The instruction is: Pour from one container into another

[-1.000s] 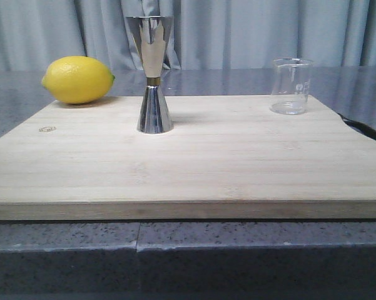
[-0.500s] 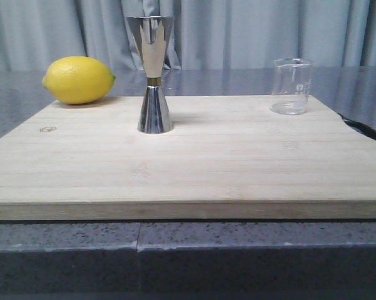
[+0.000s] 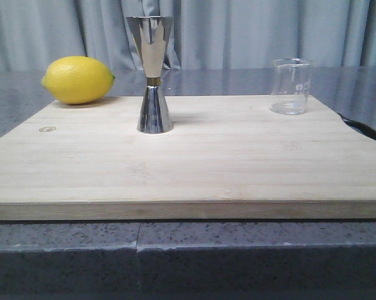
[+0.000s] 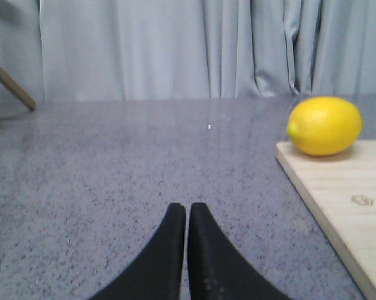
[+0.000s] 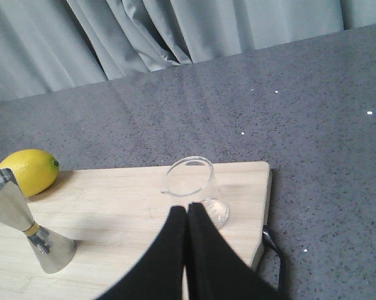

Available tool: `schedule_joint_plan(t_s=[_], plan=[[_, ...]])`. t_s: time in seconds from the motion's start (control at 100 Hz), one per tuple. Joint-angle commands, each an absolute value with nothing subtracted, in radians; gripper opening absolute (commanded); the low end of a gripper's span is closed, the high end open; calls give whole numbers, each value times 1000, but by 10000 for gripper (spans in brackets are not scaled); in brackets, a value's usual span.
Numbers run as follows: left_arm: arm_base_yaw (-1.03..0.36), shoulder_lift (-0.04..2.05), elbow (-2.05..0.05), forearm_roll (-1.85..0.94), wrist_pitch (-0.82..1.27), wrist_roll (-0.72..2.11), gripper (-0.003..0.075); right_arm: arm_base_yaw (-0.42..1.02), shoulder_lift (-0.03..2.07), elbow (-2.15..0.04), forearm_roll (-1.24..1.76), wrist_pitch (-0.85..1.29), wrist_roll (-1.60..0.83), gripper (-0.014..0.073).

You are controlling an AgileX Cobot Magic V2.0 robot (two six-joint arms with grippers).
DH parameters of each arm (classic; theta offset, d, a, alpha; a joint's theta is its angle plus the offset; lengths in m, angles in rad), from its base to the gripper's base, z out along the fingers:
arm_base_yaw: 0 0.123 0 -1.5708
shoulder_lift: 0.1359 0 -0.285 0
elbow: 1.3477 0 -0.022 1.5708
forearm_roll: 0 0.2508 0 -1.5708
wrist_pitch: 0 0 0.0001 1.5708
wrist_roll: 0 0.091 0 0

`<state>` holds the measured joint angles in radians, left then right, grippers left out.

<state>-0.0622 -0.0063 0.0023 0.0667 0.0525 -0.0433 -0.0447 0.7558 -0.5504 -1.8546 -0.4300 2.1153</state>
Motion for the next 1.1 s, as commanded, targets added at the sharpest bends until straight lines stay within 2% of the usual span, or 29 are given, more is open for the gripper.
schedule_joint_plan(t_s=[0.0, 1.09], plan=[[-59, -30, 7, 58, -52, -49, -19, -51, 752, -574, -1866, -395, 2112, -71], [-59, -30, 7, -9, -102, -12, -19, -51, 752, -574, -1866, -392, 2112, -71]])
